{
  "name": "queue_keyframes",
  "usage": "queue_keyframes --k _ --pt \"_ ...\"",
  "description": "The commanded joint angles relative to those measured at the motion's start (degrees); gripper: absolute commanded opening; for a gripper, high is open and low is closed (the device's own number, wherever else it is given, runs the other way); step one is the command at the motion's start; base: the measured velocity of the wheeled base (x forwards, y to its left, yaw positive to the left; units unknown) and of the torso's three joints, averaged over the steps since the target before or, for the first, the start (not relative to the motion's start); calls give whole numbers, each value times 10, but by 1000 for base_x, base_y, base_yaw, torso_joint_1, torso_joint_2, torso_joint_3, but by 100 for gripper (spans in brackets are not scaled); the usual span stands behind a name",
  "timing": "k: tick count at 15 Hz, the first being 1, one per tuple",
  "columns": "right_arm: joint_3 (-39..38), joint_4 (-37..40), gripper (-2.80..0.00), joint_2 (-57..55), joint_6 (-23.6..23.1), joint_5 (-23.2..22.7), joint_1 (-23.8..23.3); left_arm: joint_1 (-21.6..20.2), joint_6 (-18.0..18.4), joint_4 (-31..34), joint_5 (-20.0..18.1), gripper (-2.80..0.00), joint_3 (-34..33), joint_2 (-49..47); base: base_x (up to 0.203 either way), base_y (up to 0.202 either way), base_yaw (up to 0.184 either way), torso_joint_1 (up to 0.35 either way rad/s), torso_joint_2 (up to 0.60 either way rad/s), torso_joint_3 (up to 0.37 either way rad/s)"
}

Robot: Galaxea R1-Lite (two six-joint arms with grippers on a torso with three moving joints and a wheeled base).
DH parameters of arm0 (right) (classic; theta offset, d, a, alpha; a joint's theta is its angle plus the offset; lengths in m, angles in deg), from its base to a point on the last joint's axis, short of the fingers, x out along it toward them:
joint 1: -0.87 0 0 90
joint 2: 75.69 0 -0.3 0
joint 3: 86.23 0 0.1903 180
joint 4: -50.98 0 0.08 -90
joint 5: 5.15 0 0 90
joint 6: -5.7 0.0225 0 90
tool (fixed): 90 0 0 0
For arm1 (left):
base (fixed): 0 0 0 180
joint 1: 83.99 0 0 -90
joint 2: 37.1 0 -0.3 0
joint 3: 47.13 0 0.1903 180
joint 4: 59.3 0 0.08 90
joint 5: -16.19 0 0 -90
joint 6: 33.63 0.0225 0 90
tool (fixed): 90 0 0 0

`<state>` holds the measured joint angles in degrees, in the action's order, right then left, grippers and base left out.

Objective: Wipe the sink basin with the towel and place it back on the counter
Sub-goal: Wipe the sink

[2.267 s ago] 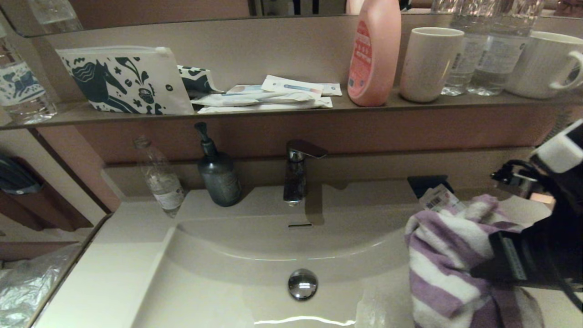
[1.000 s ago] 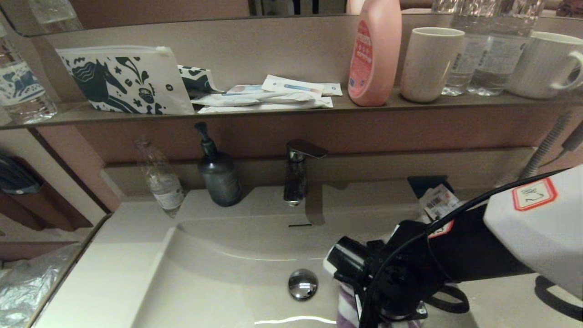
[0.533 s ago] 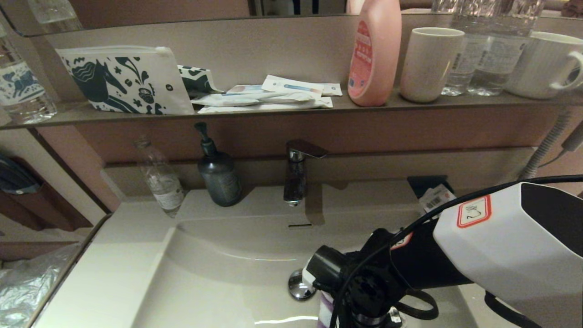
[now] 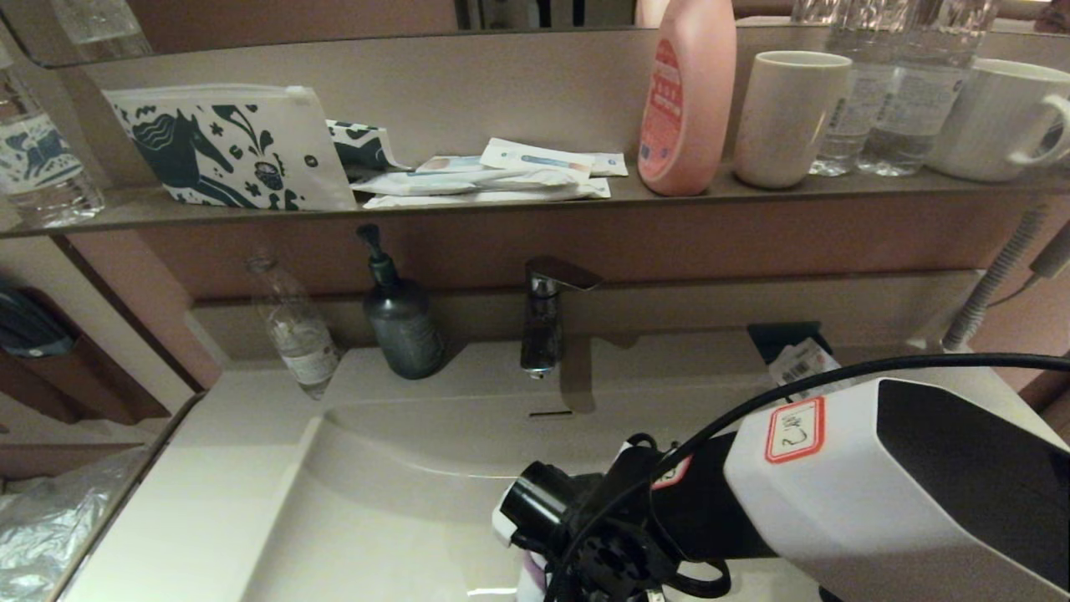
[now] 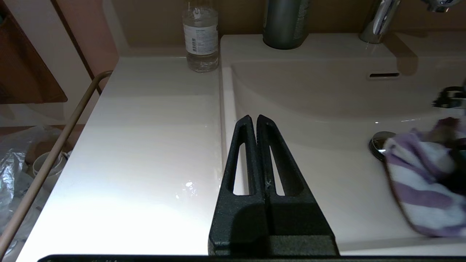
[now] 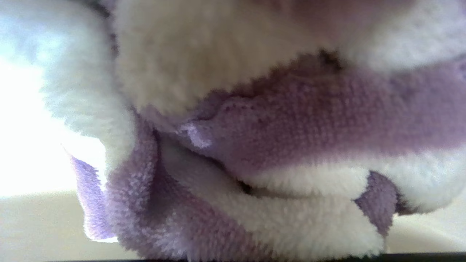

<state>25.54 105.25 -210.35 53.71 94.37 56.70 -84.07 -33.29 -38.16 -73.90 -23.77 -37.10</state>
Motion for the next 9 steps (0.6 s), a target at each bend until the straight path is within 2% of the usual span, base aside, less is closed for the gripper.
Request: queue_keyframes --k 1,5,9 --pt "51 -1 -280 -40 1 -2 13 0 0 -1 0 -280 0 -1 0 0 0 0 0 0" --pt "144 0 -280 -74 -14 -44 27 0 0 -1 0 -280 0 -1 0 0 0 0 0 0" --pt "232 -2 -280 -121 -51 -47 37 0 0 -1 1 -280 0 -1 0 0 0 0 0 0"
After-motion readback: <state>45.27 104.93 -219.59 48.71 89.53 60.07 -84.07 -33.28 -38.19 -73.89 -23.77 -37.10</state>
